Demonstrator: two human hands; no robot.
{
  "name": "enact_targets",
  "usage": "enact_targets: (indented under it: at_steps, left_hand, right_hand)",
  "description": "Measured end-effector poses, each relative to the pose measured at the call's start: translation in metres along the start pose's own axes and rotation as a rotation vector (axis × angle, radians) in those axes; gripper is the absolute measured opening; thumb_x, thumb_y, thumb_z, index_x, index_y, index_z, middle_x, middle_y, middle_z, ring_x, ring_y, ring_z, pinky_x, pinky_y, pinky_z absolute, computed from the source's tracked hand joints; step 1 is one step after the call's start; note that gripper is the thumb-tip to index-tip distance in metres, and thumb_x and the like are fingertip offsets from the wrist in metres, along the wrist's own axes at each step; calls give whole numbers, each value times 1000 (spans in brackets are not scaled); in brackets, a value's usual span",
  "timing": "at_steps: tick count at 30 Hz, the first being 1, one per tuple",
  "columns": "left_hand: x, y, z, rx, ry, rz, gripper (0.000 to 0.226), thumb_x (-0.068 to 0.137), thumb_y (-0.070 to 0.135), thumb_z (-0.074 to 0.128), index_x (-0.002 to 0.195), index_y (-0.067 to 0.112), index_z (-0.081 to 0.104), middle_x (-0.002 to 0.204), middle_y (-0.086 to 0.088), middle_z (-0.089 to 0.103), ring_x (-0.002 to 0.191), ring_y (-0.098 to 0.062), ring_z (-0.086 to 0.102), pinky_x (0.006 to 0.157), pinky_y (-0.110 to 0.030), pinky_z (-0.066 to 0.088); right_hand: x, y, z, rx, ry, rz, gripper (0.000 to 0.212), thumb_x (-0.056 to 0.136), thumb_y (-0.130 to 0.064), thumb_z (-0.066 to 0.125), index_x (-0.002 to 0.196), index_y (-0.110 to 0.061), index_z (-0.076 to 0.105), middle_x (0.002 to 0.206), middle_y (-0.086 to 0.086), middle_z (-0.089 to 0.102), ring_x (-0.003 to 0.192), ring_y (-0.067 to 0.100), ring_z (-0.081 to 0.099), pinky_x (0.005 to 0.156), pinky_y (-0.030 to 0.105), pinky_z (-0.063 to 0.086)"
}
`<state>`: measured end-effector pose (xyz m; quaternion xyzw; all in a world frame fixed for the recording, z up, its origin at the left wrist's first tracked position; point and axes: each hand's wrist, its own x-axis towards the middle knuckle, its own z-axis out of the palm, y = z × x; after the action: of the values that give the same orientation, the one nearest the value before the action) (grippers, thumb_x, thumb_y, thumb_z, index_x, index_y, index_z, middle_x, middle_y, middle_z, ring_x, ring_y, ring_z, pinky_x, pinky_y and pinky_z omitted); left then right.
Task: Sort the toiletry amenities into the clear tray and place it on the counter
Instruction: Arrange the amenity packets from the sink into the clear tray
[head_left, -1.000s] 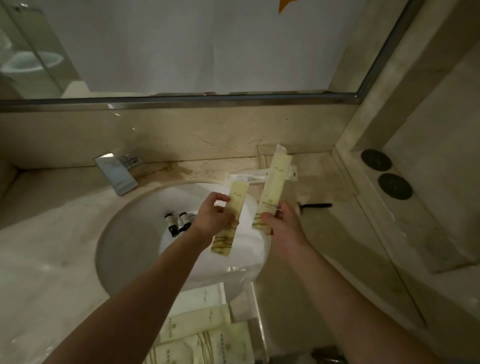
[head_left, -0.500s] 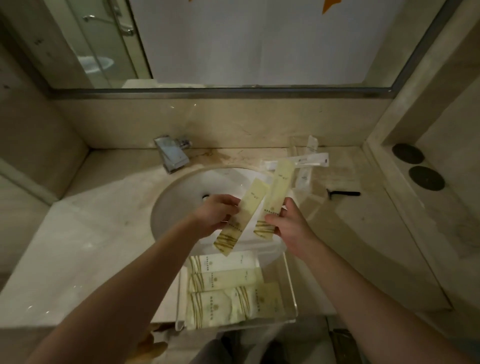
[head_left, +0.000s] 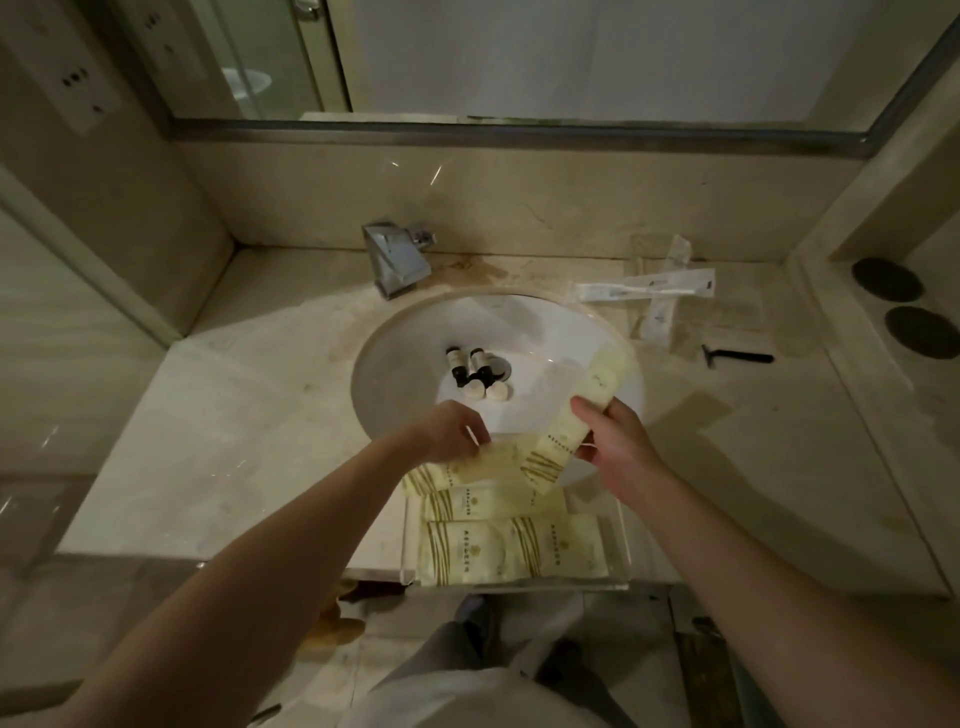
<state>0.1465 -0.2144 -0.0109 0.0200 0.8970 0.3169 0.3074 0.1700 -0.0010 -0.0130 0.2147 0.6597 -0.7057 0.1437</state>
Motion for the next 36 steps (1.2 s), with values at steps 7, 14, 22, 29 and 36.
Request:
enact_targets:
  at_steps: [7, 14, 22, 29, 36]
  left_hand:
    - [4, 5, 22, 267, 37, 162, 24, 86, 10, 57, 102, 20, 72, 106, -2, 71, 99, -20, 62, 89, -32, 51]
    - [7, 2, 36, 612, 207, 428, 16, 90, 21, 55, 102, 15, 64, 101, -3, 61, 95, -21, 58, 75, -31, 48]
    - [11, -4, 16, 389, 345, 324, 16, 92, 20, 51, 103, 18, 62, 105, -3, 58, 92, -21, 58, 74, -29, 47]
    - [5, -14, 3, 454, 168, 170, 42, 75, 41, 74, 105, 20, 53, 107, 1, 50, 91, -16, 52, 74, -26, 44]
    - [-5, -35, 7, 497, 128, 145, 61, 61, 49, 81, 104, 22, 48, 103, 4, 45, 93, -15, 48, 75, -27, 47]
  right_hand:
    - [-6, 6, -15, -94, 73, -35, 7, 94, -16, 53, 91, -15, 59, 84, 7, 64, 72, 20, 59, 56, 29, 43]
    - [-3, 11, -23, -80, 74, 20, 8, 91, -5, 54, 92, -2, 62, 77, 14, 62, 60, 20, 56, 50, 28, 44]
    - [-10, 16, -10, 124, -144, 305, 15, 94, -6, 54, 105, 2, 57, 95, 24, 68, 84, 34, 69, 75, 37, 59]
    - [-11, 27, 2, -20, -338, 408, 20, 89, -3, 61, 109, -1, 60, 98, 22, 72, 84, 31, 71, 69, 32, 61]
    - [0, 23, -2, -580, -228, 333, 31, 94, -38, 51, 90, -9, 62, 74, 9, 65, 50, 16, 53, 48, 24, 40]
